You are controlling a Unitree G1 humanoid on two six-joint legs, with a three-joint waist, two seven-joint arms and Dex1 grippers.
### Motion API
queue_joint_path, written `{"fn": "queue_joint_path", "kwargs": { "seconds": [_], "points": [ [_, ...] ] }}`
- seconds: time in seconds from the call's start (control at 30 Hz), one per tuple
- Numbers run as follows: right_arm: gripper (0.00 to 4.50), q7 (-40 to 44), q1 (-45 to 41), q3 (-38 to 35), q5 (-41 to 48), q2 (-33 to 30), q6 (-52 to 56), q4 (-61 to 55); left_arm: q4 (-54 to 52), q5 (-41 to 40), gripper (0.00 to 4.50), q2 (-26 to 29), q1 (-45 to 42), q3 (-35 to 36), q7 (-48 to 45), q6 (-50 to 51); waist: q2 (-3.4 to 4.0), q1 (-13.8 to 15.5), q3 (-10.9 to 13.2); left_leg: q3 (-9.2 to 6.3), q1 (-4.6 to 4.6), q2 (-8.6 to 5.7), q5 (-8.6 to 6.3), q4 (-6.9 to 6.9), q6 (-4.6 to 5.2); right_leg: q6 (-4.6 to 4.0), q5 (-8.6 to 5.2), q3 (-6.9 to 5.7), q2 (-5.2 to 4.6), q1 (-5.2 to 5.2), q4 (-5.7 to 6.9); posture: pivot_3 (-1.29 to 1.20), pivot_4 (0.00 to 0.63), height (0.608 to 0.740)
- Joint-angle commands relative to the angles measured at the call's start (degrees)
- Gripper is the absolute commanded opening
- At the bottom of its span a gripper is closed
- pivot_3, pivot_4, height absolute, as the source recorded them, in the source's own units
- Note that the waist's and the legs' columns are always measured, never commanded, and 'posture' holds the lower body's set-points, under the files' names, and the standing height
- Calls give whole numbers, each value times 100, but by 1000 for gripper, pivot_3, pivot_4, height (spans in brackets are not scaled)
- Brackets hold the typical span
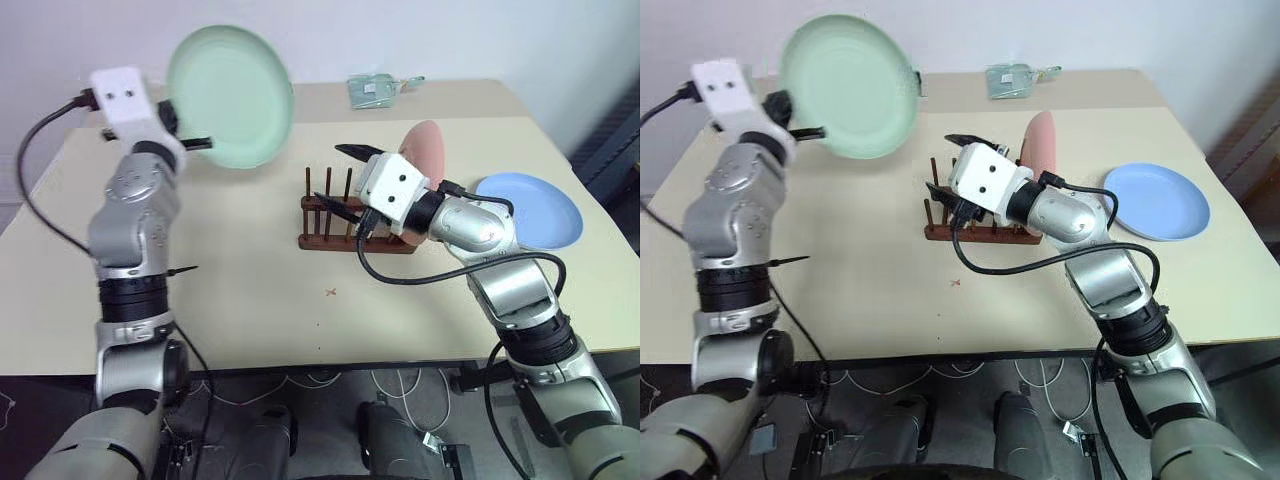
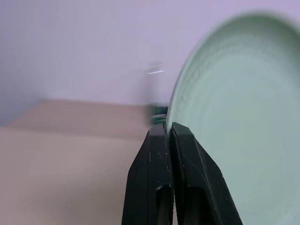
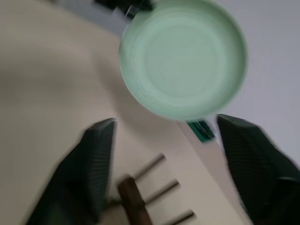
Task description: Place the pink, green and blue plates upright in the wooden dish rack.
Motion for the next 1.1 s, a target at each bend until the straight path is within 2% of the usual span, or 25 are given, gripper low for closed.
{"fn": "queue_joint_path", "kwargs": {
  "seconds": [0.03,0.33,0.47,0.57,0.8,0.83,0.87,0.93,1.07,1.1],
  "points": [
    [4466,-167,-299,72,-545,41,-553,88,-725,-231,0,-166,-381,-150,-169,211,-1,-13,1,0,-1,0,1,-1,-1,0,0,0,0,-3,0,0,150,740],
    [4466,-449,-509,229,-1816,-38,-1425,806,-1350,-751,0,-811,-670,-309,-261,1093,-1,12,1,4,-2,0,9,2,-15,0,0,1,0,-3,0,0,150,740],
    [4466,-691,-570,271,-2463,-149,-1650,1113,-1680,-831,0,-883,-730,-375,-268,1347,-1,21,1,4,-4,0,13,2,-22,0,0,2,0,-3,-1,0,150,740],
    [3573,-772,-604,208,-2621,-132,-1777,1228,-1792,-819,0,-911,-725,-335,-195,1491,-1,5,1,5,-3,0,13,1,-22,0,0,3,0,-3,-1,0,150,740],
    [43,-921,-652,188,-2921,-94,-1949,1317,-1812,-885,0,-1038,-710,-158,-98,1604,0,6,2,7,-1,1,14,0,-23,0,0,6,2,-3,-1,0,150,740],
    [43,-951,-656,178,-2950,-84,-1960,1331,-1833,-925,0,-1100,-712,-87,-58,1589,-1,10,2,7,-1,1,14,0,-23,0,0,7,2,-3,-1,0,150,740],
    [0,-970,-662,166,-2959,-70,-1973,1343,-1848,-953,599,-1158,-720,0,-8,1569,-3,18,2,7,-1,1,14,0,-24,0,0,6,2,-3,-1,0,150,740],
    [0,-988,-678,129,-2937,-27,-1990,1362,-1805,-893,1350,-1177,-752,158,89,1462,-3,27,2,7,-1,0,15,2,-25,0,0,6,2,1,-4,0,150,740],
    [0,-966,-671,14,-2734,98,-2031,1304,-1470,-645,3366,-894,-849,436,189,1058,-1,1,3,8,-2,1,15,0,-25,0,0,7,2,-2,-3,0,150,740],
    [0,-889,-641,-71,-2488,206,-1950,1222,-1282,-600,3366,-754,-857,607,196,908,-2,-4,3,8,0,1,15,0,-26,0,0,7,3,-2,-2,0,150,740]
  ]
}}
